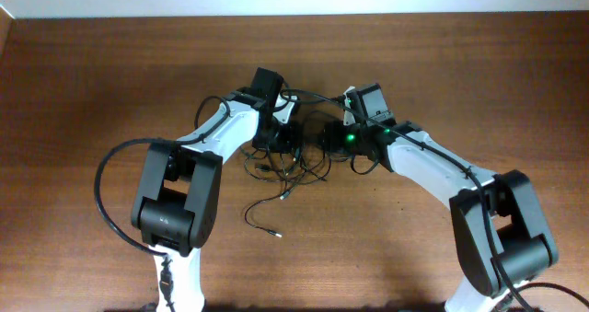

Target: Untangle cables

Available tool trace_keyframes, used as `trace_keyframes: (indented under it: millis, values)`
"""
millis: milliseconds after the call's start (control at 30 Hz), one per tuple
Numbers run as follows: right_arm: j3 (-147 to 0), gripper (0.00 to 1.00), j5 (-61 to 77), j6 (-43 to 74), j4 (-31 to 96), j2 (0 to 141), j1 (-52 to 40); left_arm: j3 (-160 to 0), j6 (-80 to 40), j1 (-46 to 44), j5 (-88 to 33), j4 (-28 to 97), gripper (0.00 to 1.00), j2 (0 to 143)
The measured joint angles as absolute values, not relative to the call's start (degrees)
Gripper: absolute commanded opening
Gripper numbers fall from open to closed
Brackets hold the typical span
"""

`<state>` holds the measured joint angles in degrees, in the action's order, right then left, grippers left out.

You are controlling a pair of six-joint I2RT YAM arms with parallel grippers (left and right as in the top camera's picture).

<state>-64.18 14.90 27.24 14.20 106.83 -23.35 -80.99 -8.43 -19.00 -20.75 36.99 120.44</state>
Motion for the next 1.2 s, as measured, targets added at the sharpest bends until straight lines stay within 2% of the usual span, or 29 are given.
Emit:
trace_keyframes:
  millis: [100,200,233,367,467,600,700,800,900,1000,1100,1200]
  values:
    - [-64.18,0.51,13.98,27.68,12.53,109.45,-23.35,-80.99,-8.43,-19.00,-20.75,37.23,0.00,120.44]
    - [-64.18,0.18,13.74,27.99,10.72,111.35,-23.35,-80.99,-8.43,-19.00,-20.75,37.45,0.00,120.44]
    - [-64.18,0.04,13.72,28.32,10.57,111.48,-23.35,-80.99,-8.43,-19.00,-20.75,37.45,0.00,120.44]
    - [-64.23,0.04,14.68,28.27,13.06,111.50,-23.35,-80.99,-8.43,-19.00,-21.30,37.78,0.00,120.44]
    - [-64.25,0.04,22.74,28.14,19.53,109.38,-21.12,-80.99,-8.43,-18.11,-24.23,39.99,0.00,120.49]
    - [-64.36,0.04,35.94,26.52,30.61,103.94,-15.35,-80.97,-8.43,-12.32,-31.27,43.53,0.00,120.49]
    - [-64.40,0.04,38.41,24.67,41.34,103.53,-12.73,-80.95,-8.43,-6.20,-39.64,43.88,0.00,120.49]
    - [-64.31,0.04,39.42,22.61,46.59,103.53,-12.78,-80.95,-8.19,-2.22,-43.29,45.43,0.00,120.44]
    - [-64.29,0.04,44.80,19.22,43.66,103.53,-12.78,-80.77,-7.35,-0.75,-42.33,48.03,0.00,117.40]
    - [-64.62,0.10,49.08,18.02,32.84,103.53,-12.78,-80.77,-7.09,-0.80,-41.15,48.64,0.00,112.46]
    - [-64.77,0.14,47.90,17.87,24.56,103.50,-12.78,-80.77,-7.09,-2.37,-40.47,50.06,0.00,111.74]
    - [-64.77,0.14,44.51,18.63,23.33,103.50,-12.80,-80.77,-6.90,-5.08,-38.54,52.16,0.00,111.74]
